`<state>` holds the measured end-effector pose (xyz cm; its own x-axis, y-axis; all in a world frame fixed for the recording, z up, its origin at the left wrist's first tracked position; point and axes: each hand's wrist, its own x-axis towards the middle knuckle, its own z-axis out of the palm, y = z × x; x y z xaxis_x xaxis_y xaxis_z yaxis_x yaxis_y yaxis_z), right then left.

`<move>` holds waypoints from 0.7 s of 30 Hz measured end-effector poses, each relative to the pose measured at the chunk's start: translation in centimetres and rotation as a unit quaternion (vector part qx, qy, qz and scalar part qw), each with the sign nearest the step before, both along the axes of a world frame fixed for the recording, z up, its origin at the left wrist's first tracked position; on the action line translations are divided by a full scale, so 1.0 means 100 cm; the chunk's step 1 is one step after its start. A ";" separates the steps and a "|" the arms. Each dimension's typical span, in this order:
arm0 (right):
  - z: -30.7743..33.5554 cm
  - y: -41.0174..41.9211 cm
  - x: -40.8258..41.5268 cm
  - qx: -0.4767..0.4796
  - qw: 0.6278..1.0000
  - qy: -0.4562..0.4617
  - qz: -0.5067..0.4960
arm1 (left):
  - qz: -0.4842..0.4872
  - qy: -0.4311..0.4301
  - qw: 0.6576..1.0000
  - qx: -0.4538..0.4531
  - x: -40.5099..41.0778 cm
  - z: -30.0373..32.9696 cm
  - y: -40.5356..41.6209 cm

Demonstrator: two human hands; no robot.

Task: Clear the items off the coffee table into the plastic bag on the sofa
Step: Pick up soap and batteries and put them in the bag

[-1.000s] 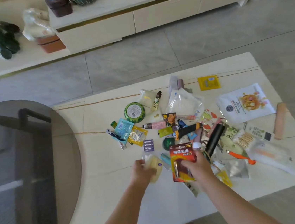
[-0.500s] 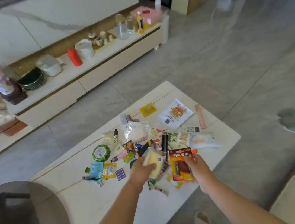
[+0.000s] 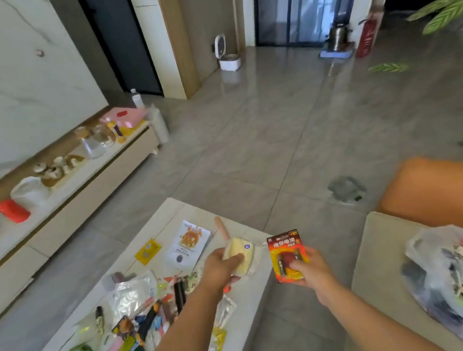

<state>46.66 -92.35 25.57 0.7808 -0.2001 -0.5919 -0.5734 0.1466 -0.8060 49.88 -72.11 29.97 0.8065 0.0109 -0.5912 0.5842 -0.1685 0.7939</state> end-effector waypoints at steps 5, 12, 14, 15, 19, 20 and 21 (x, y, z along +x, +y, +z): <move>0.009 -0.093 0.001 -0.027 0.994 -0.019 -0.102 | -0.053 -0.026 0.998 -0.016 0.020 0.020 -0.097; 0.013 -0.191 -0.025 -0.062 0.973 -0.012 -0.220 | -0.156 -0.008 0.988 -0.023 0.030 0.030 -0.216; 0.010 -0.210 -0.038 -0.078 0.966 -0.008 -0.248 | -0.195 -0.005 0.981 -0.018 0.029 0.030 -0.245; 0.007 -0.220 -0.044 -0.093 0.961 -0.010 -0.260 | -0.217 -0.005 0.976 -0.013 0.027 0.030 -0.258; 0.004 -0.246 -0.066 -0.140 0.940 0.012 -0.312 | -0.272 0.008 0.962 -0.025 0.025 0.024 -0.305; -0.001 -0.252 -0.070 -0.143 0.932 0.020 -0.332 | -0.287 0.014 0.958 -0.026 0.026 0.021 -0.316; -0.009 -0.260 -0.074 -0.149 0.924 0.024 -0.351 | -0.305 0.017 0.952 -0.026 0.027 0.019 -0.325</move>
<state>39.31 -118.38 24.71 0.3713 -0.8069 -0.4594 -0.4579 0.2713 -0.8466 52.57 -104.64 31.84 0.6335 -0.4829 -0.6046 0.4167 -0.4454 0.7924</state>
